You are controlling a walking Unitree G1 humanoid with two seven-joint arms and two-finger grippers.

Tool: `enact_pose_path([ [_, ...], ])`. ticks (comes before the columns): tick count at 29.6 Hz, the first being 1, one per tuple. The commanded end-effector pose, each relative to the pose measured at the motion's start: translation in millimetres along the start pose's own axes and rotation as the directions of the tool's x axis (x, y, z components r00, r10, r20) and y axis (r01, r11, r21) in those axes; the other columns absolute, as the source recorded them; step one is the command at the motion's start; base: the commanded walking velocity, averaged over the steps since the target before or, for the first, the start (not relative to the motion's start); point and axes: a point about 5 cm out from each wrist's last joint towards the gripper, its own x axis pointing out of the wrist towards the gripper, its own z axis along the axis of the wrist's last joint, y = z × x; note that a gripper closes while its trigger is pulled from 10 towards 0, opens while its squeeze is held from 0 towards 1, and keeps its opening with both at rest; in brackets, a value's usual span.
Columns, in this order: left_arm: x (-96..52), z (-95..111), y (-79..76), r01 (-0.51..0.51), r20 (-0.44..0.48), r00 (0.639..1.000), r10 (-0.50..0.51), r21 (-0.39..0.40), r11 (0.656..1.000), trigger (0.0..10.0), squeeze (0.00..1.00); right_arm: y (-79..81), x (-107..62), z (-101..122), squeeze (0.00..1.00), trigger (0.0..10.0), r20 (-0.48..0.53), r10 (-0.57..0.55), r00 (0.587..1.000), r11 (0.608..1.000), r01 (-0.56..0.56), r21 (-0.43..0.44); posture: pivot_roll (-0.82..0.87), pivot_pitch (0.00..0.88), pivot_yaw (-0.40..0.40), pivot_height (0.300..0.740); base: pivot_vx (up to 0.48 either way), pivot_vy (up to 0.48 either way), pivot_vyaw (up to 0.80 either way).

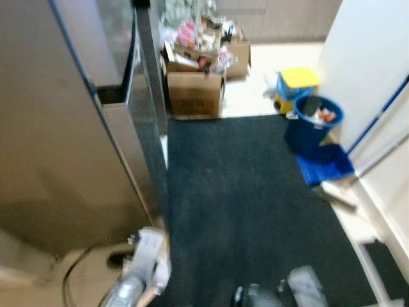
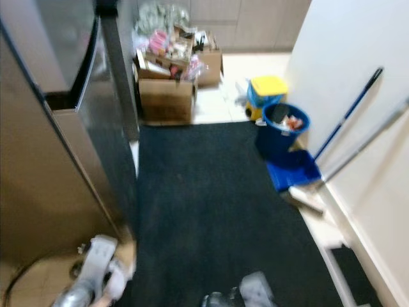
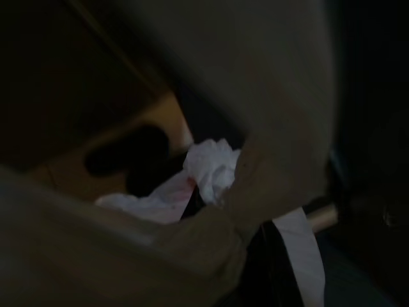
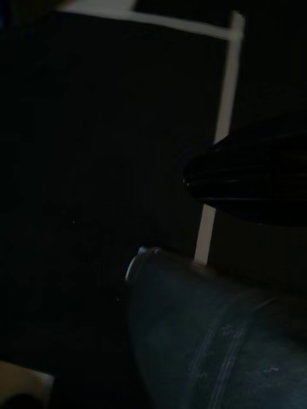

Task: Restocking fridge

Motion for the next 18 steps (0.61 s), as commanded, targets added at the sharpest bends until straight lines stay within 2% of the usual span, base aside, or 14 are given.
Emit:
enact_pose_path([
  [1,-3.9,-14.1,-4.0,0.011,-0.047,0.999,-0.011,-0.003,1.0,10.0,0.0,5.5,-2.7,-10.0,0.0,10.0,-0.04,0.014,0.999,1.0,-0.014,0.008,-0.07,0.139,-0.021,0.74,0.401,0.0,0.0],
  [3,-4.0,-14.2,-3.8,0.01,-0.048,0.999,-0.01,-0.004,1.0,10.0,0.0,5.8,-2.7,-10.1,0.0,10.0,-0.04,0.014,0.999,1.0,-0.014,0.008,-0.07,0.139,-0.02,0.74,0.364,0.0,0.0],
  [18,-4.2,-15.1,-3.5,0.003,-0.049,0.999,-0.004,-0.032,0.999,10.0,0.0,6.8,-2.8,-10.5,0.0,10.0,-0.043,0.014,0.999,1.0,-0.014,0.01,-0.07,0.139,-0.018,0.74,0.0,0.0,0.0],
])
